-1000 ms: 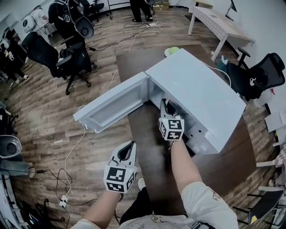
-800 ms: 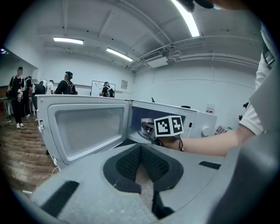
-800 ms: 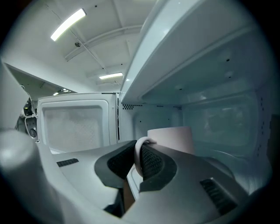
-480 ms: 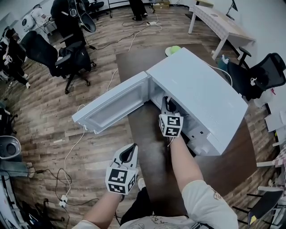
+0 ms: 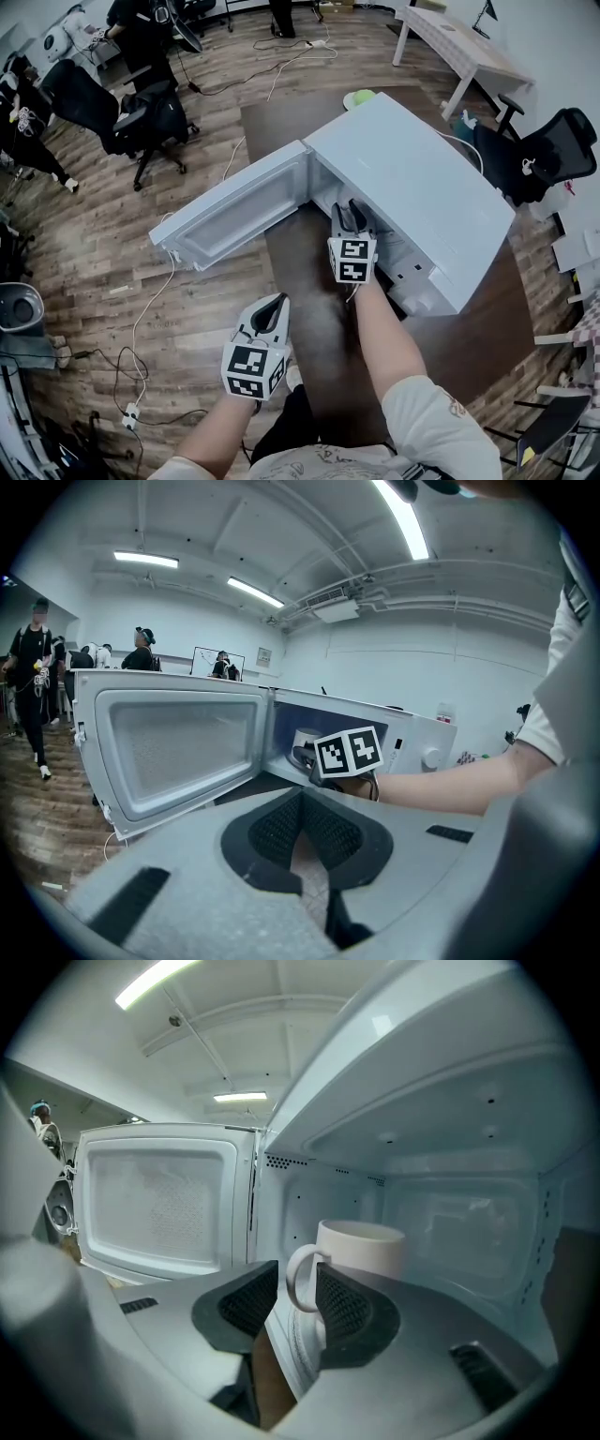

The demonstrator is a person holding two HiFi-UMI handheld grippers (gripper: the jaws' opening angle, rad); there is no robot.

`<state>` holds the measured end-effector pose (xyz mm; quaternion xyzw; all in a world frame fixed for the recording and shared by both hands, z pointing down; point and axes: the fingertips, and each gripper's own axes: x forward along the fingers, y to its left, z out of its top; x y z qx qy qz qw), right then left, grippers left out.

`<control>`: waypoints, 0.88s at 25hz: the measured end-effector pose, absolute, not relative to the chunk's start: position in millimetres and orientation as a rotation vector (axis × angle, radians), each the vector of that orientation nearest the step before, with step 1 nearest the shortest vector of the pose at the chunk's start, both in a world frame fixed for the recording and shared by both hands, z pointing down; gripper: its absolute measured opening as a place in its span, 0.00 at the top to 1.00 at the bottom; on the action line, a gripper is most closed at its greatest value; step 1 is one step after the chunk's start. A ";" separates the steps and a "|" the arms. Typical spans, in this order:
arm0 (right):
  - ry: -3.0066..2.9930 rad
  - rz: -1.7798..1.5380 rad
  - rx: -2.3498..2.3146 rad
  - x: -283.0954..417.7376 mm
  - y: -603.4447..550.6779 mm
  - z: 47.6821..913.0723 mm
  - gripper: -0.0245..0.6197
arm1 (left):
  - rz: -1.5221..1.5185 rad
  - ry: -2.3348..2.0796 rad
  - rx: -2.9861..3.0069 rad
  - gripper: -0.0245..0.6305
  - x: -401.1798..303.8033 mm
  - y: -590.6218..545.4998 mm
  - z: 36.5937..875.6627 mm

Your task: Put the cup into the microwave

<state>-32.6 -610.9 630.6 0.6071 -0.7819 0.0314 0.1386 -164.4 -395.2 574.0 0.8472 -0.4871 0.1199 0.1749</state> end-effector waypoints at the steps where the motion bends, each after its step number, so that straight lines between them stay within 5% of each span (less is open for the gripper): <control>1: -2.258 0.095 1.759 -32.2 -609.0 630.5 0.77 | 0.339 -1.381 2.402 0.94 -163.4 -394.4 573.7; 7: -2.278 0.124 1.790 -31.4 -591.8 623.3 0.77 | 0.338 -1.397 2.397 0.94 -160.8 -389.0 569.3; 10: -2.284 0.188 1.824 -28.1 -577.2 618.2 0.91 | 0.325 -1.418 2.390 0.94 -160.6 -386.1 562.7; 22: -2.431 0.328 1.691 -29.6 -490.4 583.7 0.94 | 0.233 -1.514 2.389 0.94 -127.7 -366.0 520.4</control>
